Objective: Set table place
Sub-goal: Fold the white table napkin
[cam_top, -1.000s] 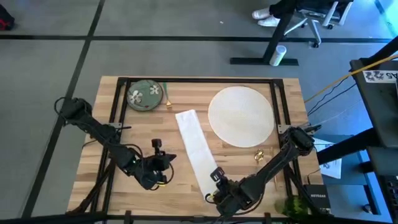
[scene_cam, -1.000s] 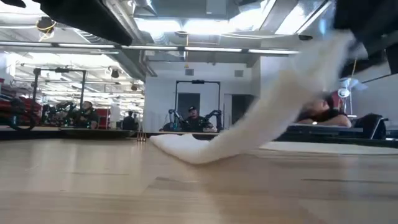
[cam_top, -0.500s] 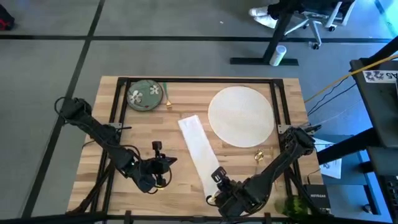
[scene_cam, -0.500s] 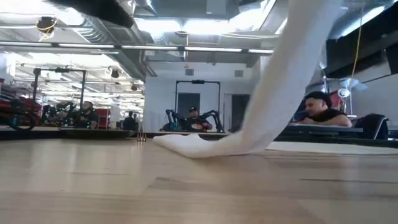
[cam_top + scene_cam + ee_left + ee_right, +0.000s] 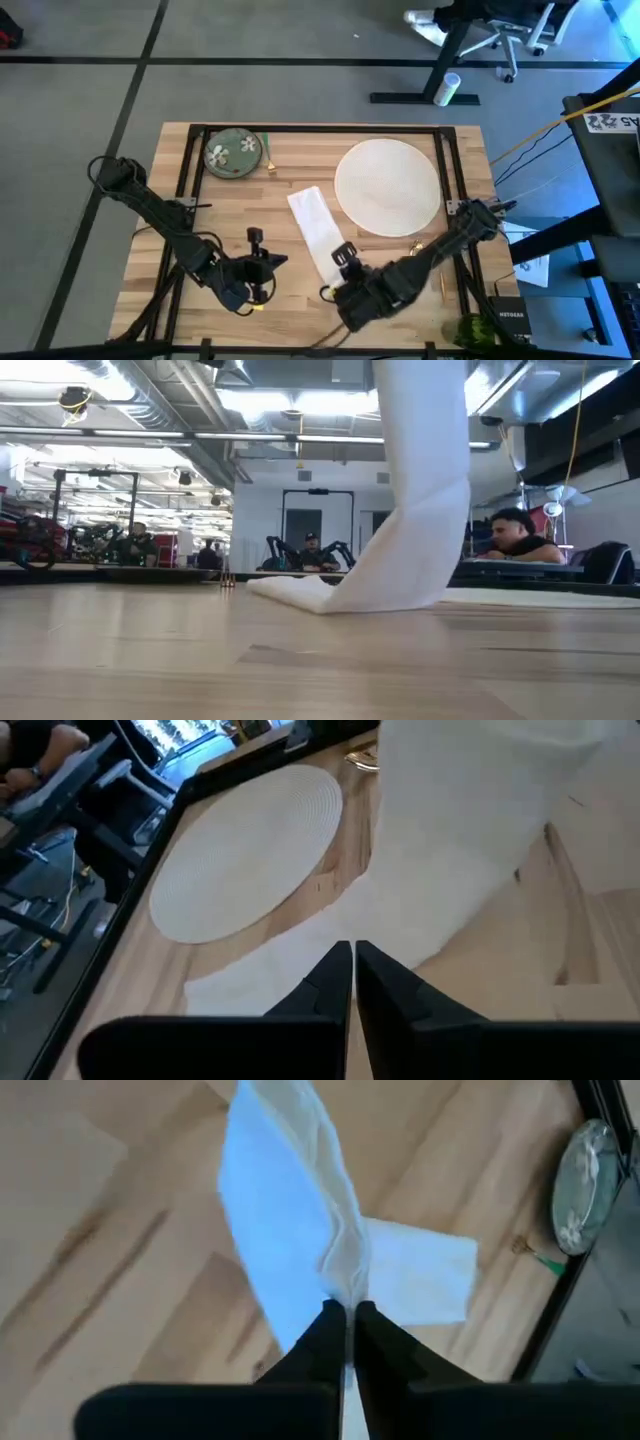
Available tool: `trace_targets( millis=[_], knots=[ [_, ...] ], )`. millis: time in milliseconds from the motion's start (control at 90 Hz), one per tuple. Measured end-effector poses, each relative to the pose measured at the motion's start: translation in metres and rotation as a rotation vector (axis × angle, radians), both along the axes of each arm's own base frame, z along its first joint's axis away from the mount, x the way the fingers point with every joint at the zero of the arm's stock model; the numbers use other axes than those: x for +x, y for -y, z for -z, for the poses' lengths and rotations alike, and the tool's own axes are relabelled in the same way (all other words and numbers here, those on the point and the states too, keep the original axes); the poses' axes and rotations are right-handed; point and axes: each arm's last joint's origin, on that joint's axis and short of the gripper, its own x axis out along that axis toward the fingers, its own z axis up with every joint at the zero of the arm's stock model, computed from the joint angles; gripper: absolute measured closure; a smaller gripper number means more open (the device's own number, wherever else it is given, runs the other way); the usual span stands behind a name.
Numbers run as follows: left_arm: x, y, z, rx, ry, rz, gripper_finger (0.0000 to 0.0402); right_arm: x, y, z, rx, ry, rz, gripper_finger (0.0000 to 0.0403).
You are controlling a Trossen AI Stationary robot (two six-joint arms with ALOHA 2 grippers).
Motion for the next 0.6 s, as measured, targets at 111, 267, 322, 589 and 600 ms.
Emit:
trace_targets(
  millis=[111, 267, 322, 589, 600],
  knots=[
    [0.0, 0.0, 0.0, 0.001, 0.0, 0.002, 0.0402, 0.009, 0.014, 0.0, -0.039, 0.0, 0.003, 0.0403],
    [0.0, 0.0, 0.0, 0.002, -0.001, 0.003, 0.0402, 0.021, 0.035, -0.001, -0.084, -0.008, 0.004, 0.0403],
    [0.0, 0.0, 0.0, 0.002, 0.0, 0.003, 0.0402, 0.026, 0.042, -0.001, -0.089, -0.004, -0.002, 0.0403],
    [0.0, 0.0, 0.0, 0.003, 0.002, -0.001, 0.0402, 0.05, 0.08, -0.003, -0.119, 0.005, -0.038, 0.0403],
    [0.0, 0.0, 0.0, 0.003, 0.002, -0.001, 0.0402, 0.051, 0.082, -0.003, -0.12, 0.005, -0.038, 0.0403]
  ],
)
